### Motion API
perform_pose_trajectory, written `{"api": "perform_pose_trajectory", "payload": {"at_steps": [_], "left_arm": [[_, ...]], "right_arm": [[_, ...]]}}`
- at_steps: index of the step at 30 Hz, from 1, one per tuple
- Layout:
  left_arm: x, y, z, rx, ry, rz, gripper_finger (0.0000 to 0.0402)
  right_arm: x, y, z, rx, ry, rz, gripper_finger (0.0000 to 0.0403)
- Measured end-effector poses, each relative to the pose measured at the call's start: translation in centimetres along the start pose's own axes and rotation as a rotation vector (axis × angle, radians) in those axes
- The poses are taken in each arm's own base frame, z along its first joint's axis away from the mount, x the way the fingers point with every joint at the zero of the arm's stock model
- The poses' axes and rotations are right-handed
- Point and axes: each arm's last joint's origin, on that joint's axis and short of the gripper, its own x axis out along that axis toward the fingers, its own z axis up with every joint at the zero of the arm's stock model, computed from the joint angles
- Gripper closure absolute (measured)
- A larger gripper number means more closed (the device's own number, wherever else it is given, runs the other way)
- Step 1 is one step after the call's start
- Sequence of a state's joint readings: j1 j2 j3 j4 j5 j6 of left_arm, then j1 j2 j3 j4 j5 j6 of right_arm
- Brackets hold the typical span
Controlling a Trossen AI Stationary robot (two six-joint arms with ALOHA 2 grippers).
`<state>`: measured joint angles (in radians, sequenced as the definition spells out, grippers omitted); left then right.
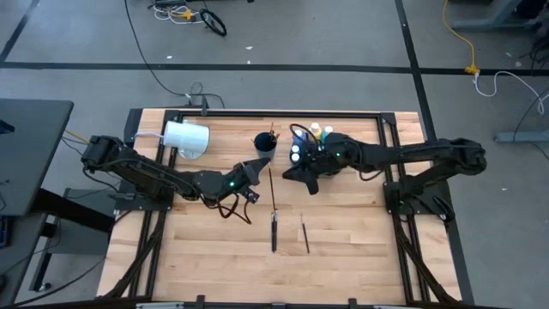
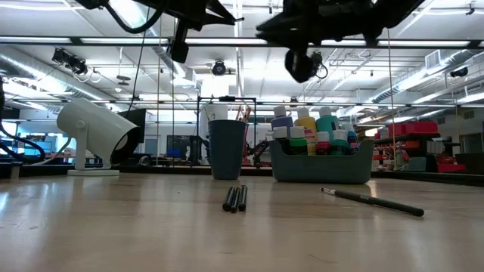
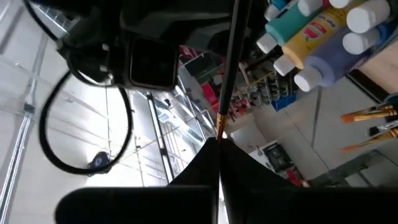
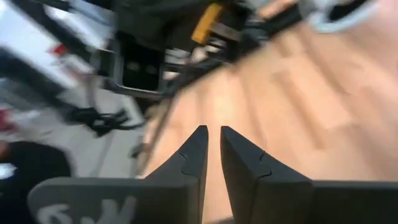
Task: Pick & Place Paint Supplies
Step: Put the gold paint brush into the blue cup
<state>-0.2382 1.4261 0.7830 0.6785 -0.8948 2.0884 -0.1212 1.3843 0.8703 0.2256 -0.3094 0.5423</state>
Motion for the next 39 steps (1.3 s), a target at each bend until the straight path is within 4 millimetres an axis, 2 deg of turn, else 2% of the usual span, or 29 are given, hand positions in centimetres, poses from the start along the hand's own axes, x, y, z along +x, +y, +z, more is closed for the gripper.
{"api": "perform_pose_trajectory", "payload": {"at_steps": [4,10,13,17,20,24,30,34,39], "left_arm": [[0.0,-0.1,0.0,-0.006,0.005,-0.007,0.0394],[0.0,-0.1,0.0,-0.016,0.017,-0.014,0.0397],[0.0,-0.1,-0.1,-0.014,0.030,-0.022,0.0394],[0.0,-0.1,-0.1,-0.008,0.028,-0.021,0.0396],[0.0,-0.1,-0.1,-0.012,0.021,-0.016,0.0397],[0.0,0.0,0.1,-0.009,-0.024,0.009,0.0394],[0.0,0.0,0.1,-0.012,-0.047,0.022,0.0397],[0.0,0.0,0.1,-0.012,-0.053,0.025,0.0394],[0.0,0.0,0.2,-0.012,-0.054,0.026,0.0397]], "right_arm": [[1.0,-0.5,0.7,-0.009,-0.064,0.102,0.0346],[1.0,-0.6,1.6,-0.261,-0.171,0.123,0.0339],[0.9,-0.4,1.8,-0.318,-0.196,0.123,0.0342],[0.9,-0.5,1.7,-0.208,-0.173,0.132,0.0347],[1.0,-0.6,1.5,-0.150,-0.145,0.124,0.0337],[1.1,-0.8,1.2,-0.115,-0.120,0.113,0.0301],[1.9,-1.4,0.8,0.042,-0.106,0.111,0.0242],[2.6,-1.8,0.4,0.055,-0.107,0.126,0.0220],[2.7,-1.3,1.0,0.021,-0.174,0.176,0.0216]]}}
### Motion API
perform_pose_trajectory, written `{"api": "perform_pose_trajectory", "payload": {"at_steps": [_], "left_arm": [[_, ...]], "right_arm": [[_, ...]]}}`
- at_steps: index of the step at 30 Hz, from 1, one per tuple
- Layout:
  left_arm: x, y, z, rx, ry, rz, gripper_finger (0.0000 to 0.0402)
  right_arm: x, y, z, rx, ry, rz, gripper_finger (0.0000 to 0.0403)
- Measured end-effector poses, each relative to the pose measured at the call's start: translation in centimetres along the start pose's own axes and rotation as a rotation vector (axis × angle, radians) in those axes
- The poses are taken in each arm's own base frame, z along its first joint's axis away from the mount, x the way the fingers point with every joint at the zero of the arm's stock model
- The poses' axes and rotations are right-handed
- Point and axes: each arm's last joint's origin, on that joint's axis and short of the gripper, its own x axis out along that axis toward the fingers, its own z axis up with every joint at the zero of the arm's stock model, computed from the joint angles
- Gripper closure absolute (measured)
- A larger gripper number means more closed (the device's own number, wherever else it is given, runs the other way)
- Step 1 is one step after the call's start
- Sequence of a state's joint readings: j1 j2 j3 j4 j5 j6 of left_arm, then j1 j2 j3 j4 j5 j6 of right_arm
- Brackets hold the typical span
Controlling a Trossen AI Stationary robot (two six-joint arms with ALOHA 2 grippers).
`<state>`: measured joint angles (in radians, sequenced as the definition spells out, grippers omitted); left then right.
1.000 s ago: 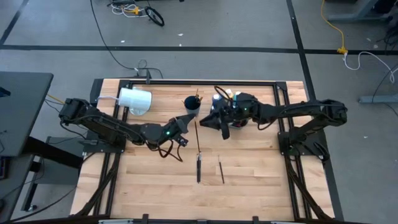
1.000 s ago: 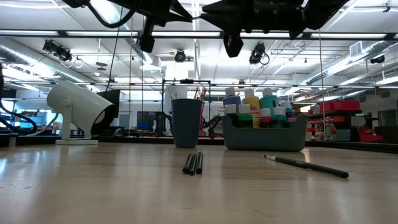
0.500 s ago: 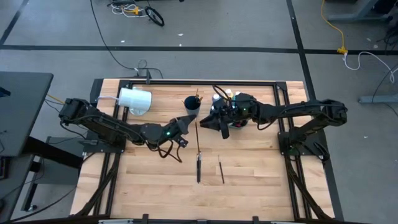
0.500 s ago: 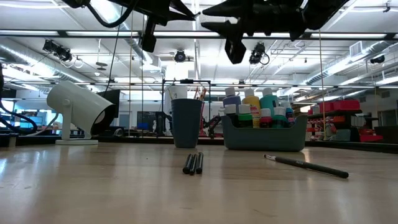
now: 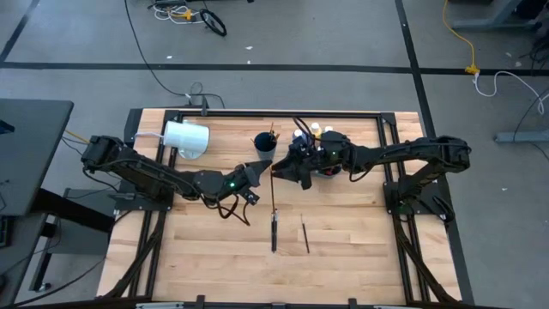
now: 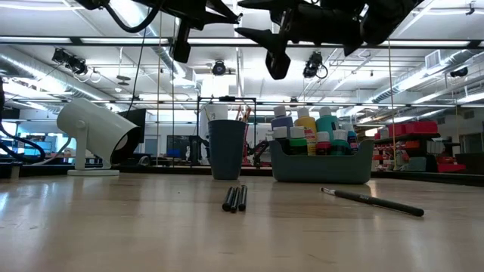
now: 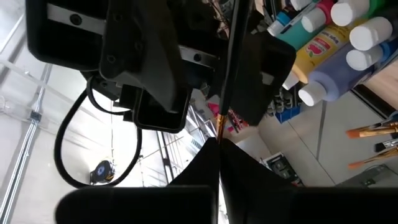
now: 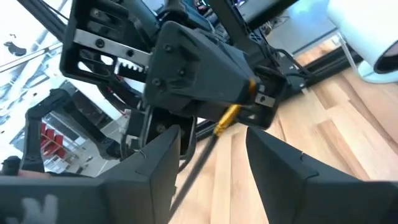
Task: Pick & Place Paint Supplies
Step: Put the gold paint brush into the blue cup
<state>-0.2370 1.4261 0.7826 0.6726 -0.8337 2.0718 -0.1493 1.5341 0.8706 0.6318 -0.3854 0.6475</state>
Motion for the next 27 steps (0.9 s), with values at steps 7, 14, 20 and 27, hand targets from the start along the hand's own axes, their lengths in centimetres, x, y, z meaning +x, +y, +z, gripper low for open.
{"api": "perform_pose_trajectory", "payload": {"at_steps": [7,14,20,27], "left_arm": [[0.0,0.0,0.0,0.007,-0.013,0.007,0.0392],[0.4,0.2,-0.5,-0.029,-0.024,0.054,0.0396],[1.2,0.0,-1.2,-0.029,-0.011,0.056,0.0394],[1.4,-0.2,-1.4,-0.040,-0.002,0.053,0.0392]], "right_arm": [[0.0,0.1,0.1,0.012,0.001,0.023,0.0228],[0.0,0.2,0.1,-0.008,-0.006,0.026,0.0247],[0.0,0.2,0.2,-0.016,-0.014,0.032,0.0275],[0.0,0.2,0.2,-0.032,-0.015,0.027,0.0342]]}}
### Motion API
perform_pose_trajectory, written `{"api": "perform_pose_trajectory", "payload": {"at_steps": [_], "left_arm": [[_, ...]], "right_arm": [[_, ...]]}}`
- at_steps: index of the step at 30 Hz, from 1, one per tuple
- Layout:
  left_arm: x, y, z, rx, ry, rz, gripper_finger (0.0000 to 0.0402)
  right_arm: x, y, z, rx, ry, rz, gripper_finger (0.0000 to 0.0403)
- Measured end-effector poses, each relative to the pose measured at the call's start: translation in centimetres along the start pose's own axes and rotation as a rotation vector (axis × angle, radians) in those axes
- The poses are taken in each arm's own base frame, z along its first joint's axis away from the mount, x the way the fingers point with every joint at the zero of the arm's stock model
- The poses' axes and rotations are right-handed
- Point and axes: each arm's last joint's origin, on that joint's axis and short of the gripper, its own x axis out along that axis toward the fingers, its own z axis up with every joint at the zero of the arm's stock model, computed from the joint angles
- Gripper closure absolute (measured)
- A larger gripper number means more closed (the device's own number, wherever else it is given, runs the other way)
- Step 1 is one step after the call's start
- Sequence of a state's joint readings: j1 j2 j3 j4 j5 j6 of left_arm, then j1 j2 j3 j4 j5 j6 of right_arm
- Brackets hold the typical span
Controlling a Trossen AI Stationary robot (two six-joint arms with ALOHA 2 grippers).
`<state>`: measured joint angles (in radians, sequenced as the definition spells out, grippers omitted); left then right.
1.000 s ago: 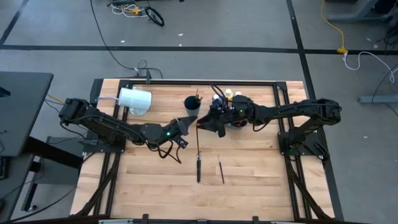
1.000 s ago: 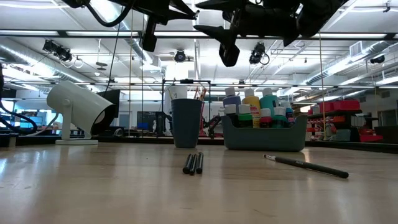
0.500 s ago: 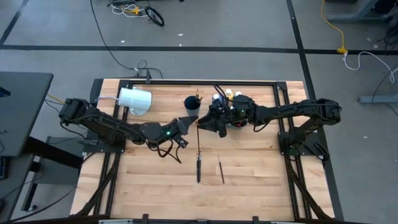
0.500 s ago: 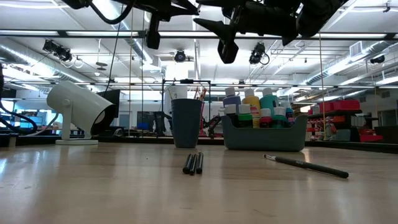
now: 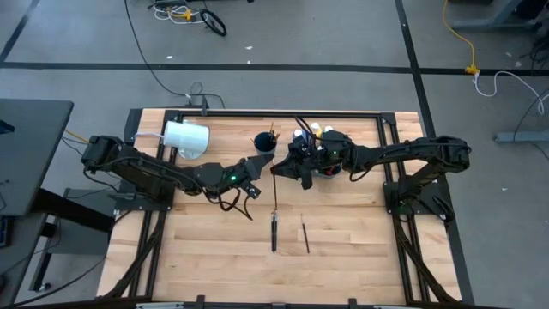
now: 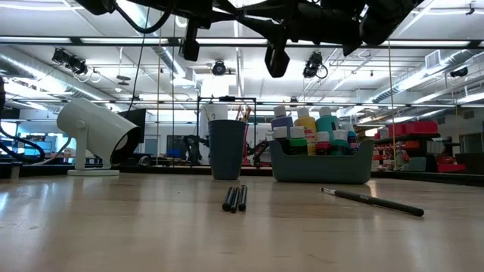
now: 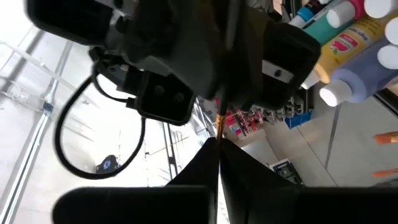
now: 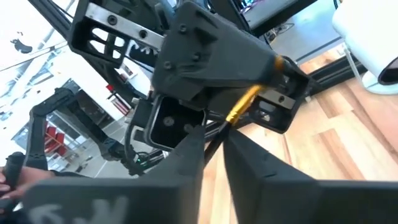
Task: Pick & Place Paint Supplies
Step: Put the gold paint brush into the blue cup
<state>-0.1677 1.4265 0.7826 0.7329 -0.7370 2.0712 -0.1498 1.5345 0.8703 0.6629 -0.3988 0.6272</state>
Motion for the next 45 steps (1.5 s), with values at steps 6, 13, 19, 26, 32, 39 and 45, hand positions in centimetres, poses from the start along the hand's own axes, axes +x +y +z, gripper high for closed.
{"api": "perform_pose_trajectory", "payload": {"at_steps": [6,13,19,26,32,39,45], "left_arm": [[0.0,0.1,0.0,-0.083,-0.005,0.010,0.0385],[-0.2,0.0,0.1,-0.314,0.025,-0.014,0.0366],[-0.5,0.0,0.0,-0.399,0.159,-0.053,0.0342],[-0.6,-0.3,-0.5,-0.727,0.377,-0.052,0.0325],[-0.8,-0.1,-0.8,-1.177,0.389,0.038,0.0324],[-0.3,-0.9,-0.4,-1.394,0.231,-0.027,0.0324],[-0.1,-1.6,-0.5,-1.422,0.276,-0.059,0.0324]], "right_arm": [[0.0,-0.2,-0.1,0.010,0.006,-0.009,0.0393],[-0.1,-0.7,-0.5,-0.012,0.064,-0.045,0.0390],[-0.7,-1.7,0.1,-0.030,0.049,-0.084,0.0390],[-1.4,-3.1,1.8,-0.316,-0.094,-0.282,0.0390],[-1.5,-3.9,2.3,-0.652,-0.194,-0.643,0.0390],[0.2,-7.0,0.2,-0.697,-0.209,-0.706,0.0390],[0.6,-8.6,-1.3,-0.719,-0.114,-0.784,0.0389]]}}
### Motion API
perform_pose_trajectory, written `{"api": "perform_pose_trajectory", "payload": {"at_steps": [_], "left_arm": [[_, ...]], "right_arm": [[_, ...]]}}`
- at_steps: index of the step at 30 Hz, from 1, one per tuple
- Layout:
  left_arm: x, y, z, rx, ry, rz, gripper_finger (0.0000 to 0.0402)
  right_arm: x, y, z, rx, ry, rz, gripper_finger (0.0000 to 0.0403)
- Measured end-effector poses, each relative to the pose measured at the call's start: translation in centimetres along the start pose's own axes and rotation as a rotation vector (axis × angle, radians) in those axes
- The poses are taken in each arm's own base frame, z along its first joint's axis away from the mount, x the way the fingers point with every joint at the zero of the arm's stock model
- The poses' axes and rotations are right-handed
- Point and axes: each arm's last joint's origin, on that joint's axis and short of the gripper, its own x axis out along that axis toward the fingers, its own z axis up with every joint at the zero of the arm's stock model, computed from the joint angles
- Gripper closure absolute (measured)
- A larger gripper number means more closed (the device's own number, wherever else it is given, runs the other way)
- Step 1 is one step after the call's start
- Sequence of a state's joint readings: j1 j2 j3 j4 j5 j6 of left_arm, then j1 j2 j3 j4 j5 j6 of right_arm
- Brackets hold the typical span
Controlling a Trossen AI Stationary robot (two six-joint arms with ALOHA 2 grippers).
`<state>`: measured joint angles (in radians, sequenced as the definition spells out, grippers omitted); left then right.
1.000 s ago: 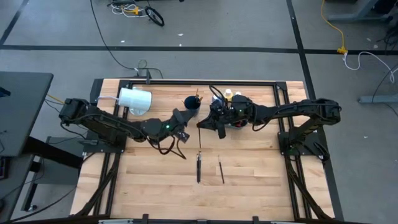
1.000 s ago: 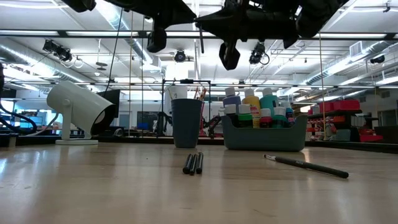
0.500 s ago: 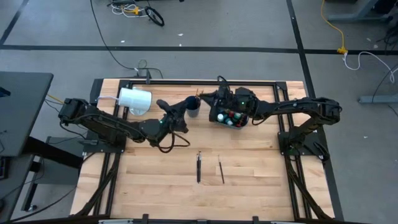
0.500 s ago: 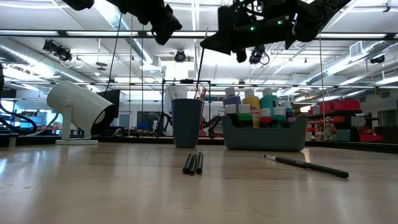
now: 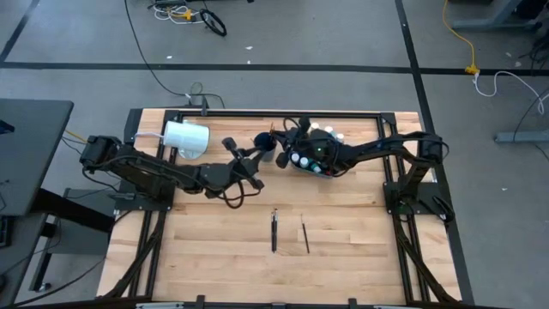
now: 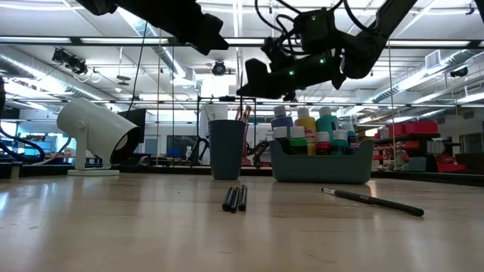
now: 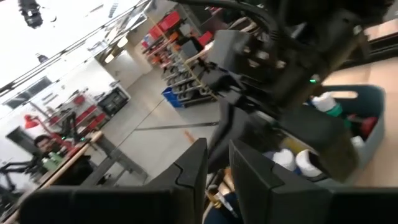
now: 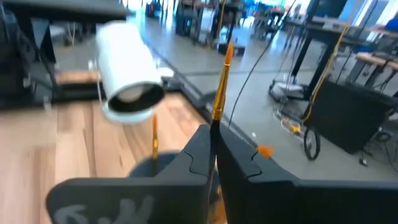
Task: Pick & Place Paint Supplies
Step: Put the gold paint brush into the blue cup, then put the silver paint brush into the blue cup
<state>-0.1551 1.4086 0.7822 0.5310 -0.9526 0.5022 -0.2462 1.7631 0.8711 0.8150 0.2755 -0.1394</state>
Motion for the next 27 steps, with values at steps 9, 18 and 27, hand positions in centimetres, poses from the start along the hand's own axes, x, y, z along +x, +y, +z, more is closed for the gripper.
{"api": "perform_pose_trajectory", "payload": {"at_steps": [9,18,27], "left_arm": [[0.4,0.3,-0.1,-0.027,0.012,0.026,0.0324],[0.7,0.0,-0.5,-0.189,-0.003,-0.092,0.0324],[0.4,-1.2,-1.3,-0.504,0.073,-0.391,0.0324]], "right_arm": [[0.0,0.2,-0.9,-0.024,0.083,0.042,0.0348],[-0.4,-0.1,0.7,-0.084,-0.008,0.048,0.0300],[-4.0,1.7,4.9,-0.081,-0.012,0.178,0.0291]]}}
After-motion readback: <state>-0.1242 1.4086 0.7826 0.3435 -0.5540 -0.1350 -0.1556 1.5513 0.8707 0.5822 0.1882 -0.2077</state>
